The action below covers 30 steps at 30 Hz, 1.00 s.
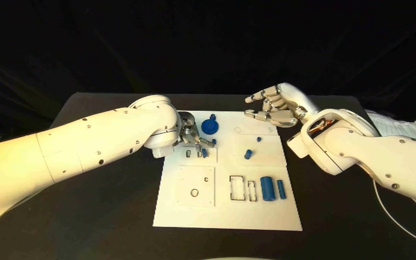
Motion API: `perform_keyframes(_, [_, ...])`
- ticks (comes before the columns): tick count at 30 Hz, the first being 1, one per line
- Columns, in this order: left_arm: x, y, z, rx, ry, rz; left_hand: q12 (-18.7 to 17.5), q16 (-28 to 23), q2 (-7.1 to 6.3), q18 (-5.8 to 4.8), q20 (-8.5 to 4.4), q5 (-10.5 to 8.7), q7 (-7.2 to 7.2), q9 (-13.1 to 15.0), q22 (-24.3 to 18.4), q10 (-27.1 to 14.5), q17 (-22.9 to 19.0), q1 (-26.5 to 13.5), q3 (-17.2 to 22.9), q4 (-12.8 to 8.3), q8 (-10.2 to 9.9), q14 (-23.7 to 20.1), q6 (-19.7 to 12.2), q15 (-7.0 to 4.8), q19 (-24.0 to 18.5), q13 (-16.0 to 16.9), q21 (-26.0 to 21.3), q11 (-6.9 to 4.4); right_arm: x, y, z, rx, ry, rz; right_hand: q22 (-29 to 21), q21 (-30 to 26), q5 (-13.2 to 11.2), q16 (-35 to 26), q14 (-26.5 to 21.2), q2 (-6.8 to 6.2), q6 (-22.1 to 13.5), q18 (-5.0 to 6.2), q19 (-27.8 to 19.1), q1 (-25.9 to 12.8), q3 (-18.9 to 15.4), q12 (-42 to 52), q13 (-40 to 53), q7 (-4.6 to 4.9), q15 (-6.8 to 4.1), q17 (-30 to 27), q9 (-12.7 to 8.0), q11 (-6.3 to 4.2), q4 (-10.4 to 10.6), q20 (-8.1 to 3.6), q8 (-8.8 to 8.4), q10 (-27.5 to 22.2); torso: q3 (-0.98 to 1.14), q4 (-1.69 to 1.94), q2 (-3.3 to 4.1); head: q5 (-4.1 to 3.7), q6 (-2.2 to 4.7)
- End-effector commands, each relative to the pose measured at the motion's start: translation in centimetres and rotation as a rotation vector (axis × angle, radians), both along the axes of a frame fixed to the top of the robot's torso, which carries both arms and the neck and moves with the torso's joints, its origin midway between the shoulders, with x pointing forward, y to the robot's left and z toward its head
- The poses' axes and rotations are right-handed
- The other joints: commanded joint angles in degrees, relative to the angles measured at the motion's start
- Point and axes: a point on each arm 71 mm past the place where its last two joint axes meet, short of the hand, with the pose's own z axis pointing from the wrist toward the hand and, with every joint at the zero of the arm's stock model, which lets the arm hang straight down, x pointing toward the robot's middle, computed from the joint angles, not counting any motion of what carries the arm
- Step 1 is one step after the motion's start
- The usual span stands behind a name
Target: Assemble the parts on the task board
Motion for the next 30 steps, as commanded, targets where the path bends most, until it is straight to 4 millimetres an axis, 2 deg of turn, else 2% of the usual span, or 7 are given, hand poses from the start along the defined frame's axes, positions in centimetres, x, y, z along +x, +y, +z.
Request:
perform_keyframes(1, [-0.13,0.15,-0.24,0.071,0.035,-0.002,0.1,0.2,0.52,-0.73,-0.39,0.01,0.04,0.2,6.5,0.5,15.1,0.3,-0.3,0.0,0.3,6.0,-0.5,-0.39,1.6,0.1,0.3,-0.12,-0.02,0.13,-0.15,-0.017,0.005,0.009,-0.1,-0.4,0.3,-0.3,3.3,0.06,0.4,0.9,-0.2,0.0,-0.3,0.1,-0.1,0.01,-0.39,3.1,0.1,-0.11,-0.1,0.04,0.26,0.1,-0.01,0.01,0.0,0.03,-0.1])
perform_keyframes(12, [-0.12,-0.33,-0.44,0.084,0.045,-0.019,0.2,0.2,1.11,-0.77,-0.4,0.96,-0.02,1.8,6.7,0.5,15.1,2.8,-0.5,-0.3,1.1,6.0,-1.2,-0.42,1.6,0.2,0.4,-0.16,0.02,0.12,-0.31,-0.025,0.014,0.008,-0.7,-0.7,0.5,-0.7,3.2,0.1,0.4,1.02,-0.6,-0.2,-0.4,-0.4,-0.4,-0.01,-0.42,2.5,0.1,-0.13,0.0,0.0,0.22,-0.1,-0.01,0.05,-0.07,-0.05,-0.24])
perform_keyframes(15, [-0.12,-0.47,-0.51,0.086,0.046,-0.022,0.2,0.2,1.12,-0.76,-0.4,1.03,-0.02,2.1,6.7,0.5,15.1,3.2,-0.5,-0.3,1.2,6.0,-1.3,-0.42,1.6,0.3,0.4,-0.17,0.02,0.2,-0.36,-0.03,0.016,0.011,-0.8,-0.8,0.5,-0.8,3.2,0.1,0.4,1.06,-0.7,-0.2,-0.4,-0.6,-0.5,-0.01,-0.42,2.3,0.0,-0.14,0.0,0.0,0.2,-0.2,-0.03,-0.03,-0.04,0.01,-0.22])
perform_keyframes(23, [-0.1,-0.62,-0.54,0.088,0.041,-0.022,0.2,0.2,1.25,-0.78,-0.41,1.14,-0.04,2.6,6.9,0.5,15.1,4.2,-0.4,-0.5,1.4,6.0,-1.5,-0.42,1.6,0.3,0.4,-0.18,0.02,0.23,-0.47,-0.039,0.02,0.015,-1.2,-1.1,0.6,-1.0,3.1,0.11,0.3,1.13,-0.9,-0.3,-0.4,-0.9,-0.8,-0.01,-0.43,2.0,0.0,-0.14,0.0,-0.02,0.16,-0.3,-0.01,0.04,-0.04,-0.11,-0.3])
perform_keyframes(26, [-0.09,-0.67,-0.52,0.086,0.037,-0.02,0.2,0.2,1.84,-0.77,-0.42,1.28,-0.06,3.1,6.9,0.5,15.1,5.3,0.0,-0.6,1.6,6.0,-1.6,-0.44,1.6,0.4,0.4,-0.2,0.01,0.25,-0.51,-0.041,0.022,0.016,-1.3,-1.1,0.6,-1.0,3.1,0.11,0.3,1.15,-1.0,-0.3,-0.4,-0.9,-0.8,-0.01,-0.44,1.9,0.0,-0.14,0.0,-0.02,0.15,-0.3,-0.03,0.03,-0.04,-0.1,-0.32])
perform_keyframes(30, [-0.1,-0.76,-0.49,0.082,0.033,-0.018,0.1,0.2,3.45,-0.76,-0.5,1.51,-0.23,3.7,6.9,0.5,15.1,8.5,2.1,-1.7,1.7,6.0,-2.1,-0.56,1.6,0.4,0.4,-0.36,-0.01,0.3,-0.55,-0.044,0.025,0.019,-1.4,-1.2,0.6,-1.0,3.1,0.11,0.3,1.17,-1.0,-0.3,-0.4,-1.0,-0.8,-0.01,-0.44,2.0,0.0,-0.14,0.0,-0.02,0.14,-0.4,-0.01,0.03,-0.04,-0.1,-0.42])
